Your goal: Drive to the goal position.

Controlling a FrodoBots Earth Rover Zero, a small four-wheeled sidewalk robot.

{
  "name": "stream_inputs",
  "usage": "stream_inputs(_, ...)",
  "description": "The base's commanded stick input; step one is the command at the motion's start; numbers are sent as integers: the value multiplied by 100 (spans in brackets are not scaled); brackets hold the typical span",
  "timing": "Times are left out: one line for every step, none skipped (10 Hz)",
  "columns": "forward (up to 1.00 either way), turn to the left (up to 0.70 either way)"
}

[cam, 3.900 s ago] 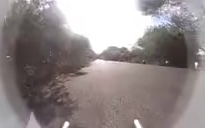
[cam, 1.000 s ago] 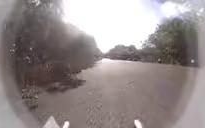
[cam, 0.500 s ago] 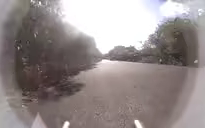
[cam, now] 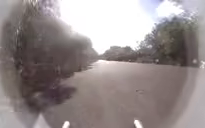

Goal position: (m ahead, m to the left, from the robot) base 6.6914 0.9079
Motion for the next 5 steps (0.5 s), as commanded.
stream_inputs(70,0)
stream_inputs(70,-16)
stream_inputs(70,-18)
stream_inputs(70,-17)
stream_inputs(70,-9)
